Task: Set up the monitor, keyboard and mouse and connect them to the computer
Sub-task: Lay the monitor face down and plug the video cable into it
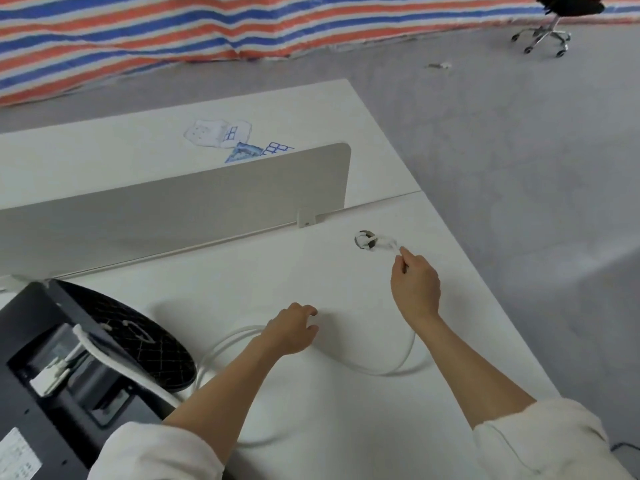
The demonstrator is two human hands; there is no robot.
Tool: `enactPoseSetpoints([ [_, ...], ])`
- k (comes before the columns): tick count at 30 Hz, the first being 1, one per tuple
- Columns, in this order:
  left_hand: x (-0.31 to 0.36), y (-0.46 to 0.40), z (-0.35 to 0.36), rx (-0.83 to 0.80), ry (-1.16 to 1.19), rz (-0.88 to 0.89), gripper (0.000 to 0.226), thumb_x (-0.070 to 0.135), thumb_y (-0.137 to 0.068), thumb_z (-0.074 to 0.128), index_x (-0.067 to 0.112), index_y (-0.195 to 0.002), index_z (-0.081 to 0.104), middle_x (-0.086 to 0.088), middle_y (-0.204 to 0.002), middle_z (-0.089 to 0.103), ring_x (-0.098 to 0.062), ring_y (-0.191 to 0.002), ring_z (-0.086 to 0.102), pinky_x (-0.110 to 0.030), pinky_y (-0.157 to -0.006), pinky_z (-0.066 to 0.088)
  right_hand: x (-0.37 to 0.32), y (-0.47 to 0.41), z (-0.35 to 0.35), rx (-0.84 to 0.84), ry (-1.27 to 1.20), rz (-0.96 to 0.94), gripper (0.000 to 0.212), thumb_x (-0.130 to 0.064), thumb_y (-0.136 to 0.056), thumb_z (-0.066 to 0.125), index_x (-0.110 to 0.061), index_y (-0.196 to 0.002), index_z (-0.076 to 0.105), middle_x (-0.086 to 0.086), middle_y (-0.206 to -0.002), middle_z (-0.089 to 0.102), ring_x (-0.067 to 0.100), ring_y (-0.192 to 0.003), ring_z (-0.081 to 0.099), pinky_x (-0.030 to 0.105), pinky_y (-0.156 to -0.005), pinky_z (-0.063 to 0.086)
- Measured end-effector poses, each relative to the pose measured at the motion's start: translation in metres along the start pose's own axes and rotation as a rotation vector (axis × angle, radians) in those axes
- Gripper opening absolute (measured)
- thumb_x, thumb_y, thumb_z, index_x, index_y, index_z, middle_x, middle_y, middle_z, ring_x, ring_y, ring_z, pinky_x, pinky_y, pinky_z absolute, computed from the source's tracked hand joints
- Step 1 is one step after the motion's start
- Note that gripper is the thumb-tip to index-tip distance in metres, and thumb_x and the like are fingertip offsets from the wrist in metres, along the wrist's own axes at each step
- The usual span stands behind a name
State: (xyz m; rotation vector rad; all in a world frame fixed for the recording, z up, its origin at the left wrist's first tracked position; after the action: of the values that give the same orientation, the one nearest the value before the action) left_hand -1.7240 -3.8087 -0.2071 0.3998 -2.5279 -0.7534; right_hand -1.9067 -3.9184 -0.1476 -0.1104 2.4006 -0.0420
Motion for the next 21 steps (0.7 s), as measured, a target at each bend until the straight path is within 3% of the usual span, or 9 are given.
enactPoseSetpoints([
  [2, 0.001, 0.003, 0.003, -0.026, -0.075, 0.017, 0.048, 0.035, -0.096, 0.044, 0.023, -0.142, 0.035, -0.005, -0.142, 0.037, -0.026, -0.129, 0.039, -0.041, -0.105, 0.035, -0.010, -0.012, -0.005, 0.038, 0.021, 0.060, 0.035, -0.014, -0.098, 0.040, -0.012, -0.130, 0.054, 0.013, -0.112, 0.064, 0.033, -0.105, 0.057, 0.037, -0.082, 0.044],
  [3, 0.001, 0.005, 0.005, -0.040, -0.122, 0.026, 0.049, 0.035, -0.095, 0.045, 0.024, -0.142, 0.034, -0.004, -0.142, 0.037, -0.026, -0.129, 0.038, -0.041, -0.104, 0.034, -0.015, -0.019, -0.008, 0.055, 0.027, 0.080, 0.032, -0.015, -0.098, 0.040, -0.013, -0.127, 0.055, 0.013, -0.113, 0.064, 0.033, -0.105, 0.057, 0.036, -0.079, 0.043],
  [6, -0.005, 0.011, 0.010, -0.060, -0.258, 0.033, 0.046, 0.031, -0.095, 0.047, 0.023, -0.139, 0.039, -0.005, -0.138, 0.040, -0.025, -0.126, 0.038, -0.041, -0.101, 0.033, -0.022, -0.035, -0.012, 0.081, 0.064, 0.110, 0.025, -0.015, -0.098, 0.041, -0.013, -0.117, 0.056, 0.013, -0.104, 0.067, 0.033, -0.098, 0.058, 0.030, -0.068, 0.035],
  [14, -0.030, 0.009, 0.014, 0.078, -0.490, -0.042, 0.032, 0.015, -0.093, 0.046, 0.018, -0.125, 0.046, -0.002, -0.124, 0.046, -0.022, -0.116, 0.045, -0.035, -0.095, 0.034, -0.016, -0.036, -0.009, 0.143, 0.082, 0.070, 0.024, -0.014, -0.098, 0.041, -0.007, -0.114, 0.057, 0.011, -0.101, 0.066, 0.032, -0.093, 0.060, 0.029, -0.067, 0.033],
  [16, -0.032, 0.008, 0.016, 0.072, -0.508, -0.050, 0.031, 0.011, -0.093, 0.044, 0.018, -0.123, 0.047, -0.002, -0.123, 0.048, -0.021, -0.115, 0.046, -0.034, -0.094, 0.035, -0.017, -0.035, -0.002, 0.071, 0.006, 0.012, 0.024, -0.016, -0.098, 0.043, -0.006, -0.113, 0.059, 0.012, -0.100, 0.066, 0.032, -0.092, 0.060, 0.029, -0.068, 0.036],
  [18, -0.033, 0.008, 0.017, 0.056, -0.525, -0.042, 0.033, 0.008, -0.092, 0.041, 0.017, -0.123, 0.048, -0.003, -0.124, 0.049, -0.022, -0.116, 0.046, -0.035, -0.095, 0.035, -0.020, -0.033, 0.010, -0.106, -0.042, -0.001, 0.029, -0.020, -0.099, 0.042, -0.006, -0.119, 0.057, 0.013, -0.112, 0.062, 0.030, -0.101, 0.058, 0.032, -0.080, 0.041],
  [21, -0.032, 0.008, 0.012, 0.040, -0.489, -0.048, 0.030, 0.009, -0.093, 0.040, 0.016, -0.121, 0.046, -0.004, -0.122, 0.049, -0.023, -0.115, 0.048, -0.036, -0.093, 0.035, -0.021, -0.027, 0.024, -0.393, -0.060, 0.069, 0.046, -0.025, -0.101, 0.034, -0.008, -0.144, 0.031, 0.012, -0.138, 0.047, 0.029, -0.126, 0.045, 0.038, -0.101, 0.035],
])
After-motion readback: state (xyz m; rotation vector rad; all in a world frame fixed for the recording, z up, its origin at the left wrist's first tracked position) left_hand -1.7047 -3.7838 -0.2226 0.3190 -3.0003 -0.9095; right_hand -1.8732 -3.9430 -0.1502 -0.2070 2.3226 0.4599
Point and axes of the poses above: each hand's wrist, its own y-axis away from the middle knuckle, its own z-axis out of the palm, x = y × z, the point moved 2 cm from there along -y, towards the middle knuckle
